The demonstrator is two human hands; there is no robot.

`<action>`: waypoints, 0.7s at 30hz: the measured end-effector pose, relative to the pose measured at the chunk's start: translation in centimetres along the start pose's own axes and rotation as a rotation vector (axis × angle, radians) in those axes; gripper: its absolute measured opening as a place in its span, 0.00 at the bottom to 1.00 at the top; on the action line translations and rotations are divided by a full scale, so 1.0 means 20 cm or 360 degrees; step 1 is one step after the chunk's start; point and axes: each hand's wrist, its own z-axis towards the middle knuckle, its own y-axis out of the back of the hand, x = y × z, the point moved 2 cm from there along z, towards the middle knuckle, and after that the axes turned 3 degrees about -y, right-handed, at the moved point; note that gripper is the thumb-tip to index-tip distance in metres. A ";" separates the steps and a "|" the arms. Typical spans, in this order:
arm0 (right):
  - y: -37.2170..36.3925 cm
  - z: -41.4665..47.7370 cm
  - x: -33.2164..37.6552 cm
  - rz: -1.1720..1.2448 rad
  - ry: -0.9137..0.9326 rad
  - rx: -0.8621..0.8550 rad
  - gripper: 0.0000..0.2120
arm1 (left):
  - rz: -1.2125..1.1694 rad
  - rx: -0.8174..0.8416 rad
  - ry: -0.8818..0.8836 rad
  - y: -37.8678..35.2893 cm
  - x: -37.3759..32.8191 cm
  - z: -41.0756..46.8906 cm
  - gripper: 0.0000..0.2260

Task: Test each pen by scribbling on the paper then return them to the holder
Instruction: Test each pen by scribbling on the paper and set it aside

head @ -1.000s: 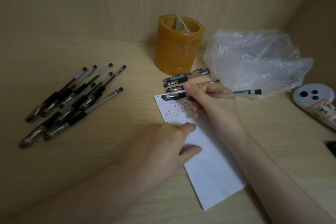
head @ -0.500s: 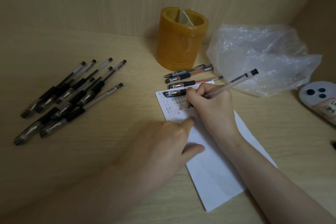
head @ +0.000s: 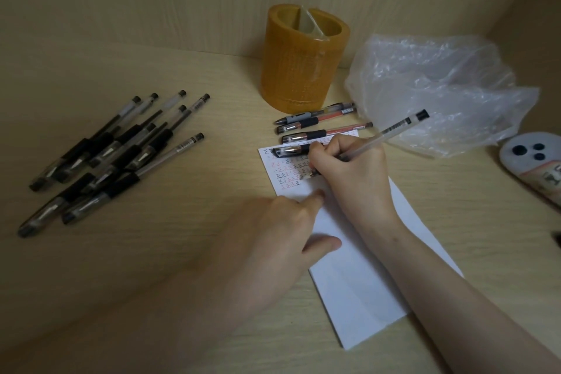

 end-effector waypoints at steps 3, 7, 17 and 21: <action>0.00 0.00 0.00 -0.0005 0.0006 0.0019 0.15 | 0.0010 0.0028 0.0013 0.01 -0.01 0.00 0.25; 0.00 0.00 -0.01 0.0007 0.0000 0.0041 0.18 | -0.0019 0.0021 0.0016 0.01 0.00 0.00 0.25; 0.01 0.00 0.00 0.0010 0.0011 0.0005 0.16 | -0.0044 0.0016 0.0001 0.00 0.00 0.00 0.26; 0.00 0.00 0.00 0.0008 0.0003 0.0025 0.17 | -0.0037 -0.0011 -0.0013 0.00 0.00 0.00 0.26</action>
